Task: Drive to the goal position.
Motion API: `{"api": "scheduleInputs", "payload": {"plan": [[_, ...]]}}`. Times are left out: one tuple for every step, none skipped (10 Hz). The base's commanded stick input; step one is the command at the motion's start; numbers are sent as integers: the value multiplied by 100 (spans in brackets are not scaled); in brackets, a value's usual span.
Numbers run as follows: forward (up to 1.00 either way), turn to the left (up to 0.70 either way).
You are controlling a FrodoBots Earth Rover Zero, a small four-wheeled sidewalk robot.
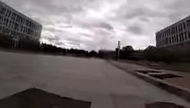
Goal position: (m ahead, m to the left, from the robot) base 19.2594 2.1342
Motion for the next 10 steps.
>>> {"api": "scheduleInputs", "payload": {"plan": [[70, 0], [70, 0], [70, 0], [70, 0], [70, 0], [70, 0], [70, 0], [70, 0], [70, 0], [70, 0]]}}
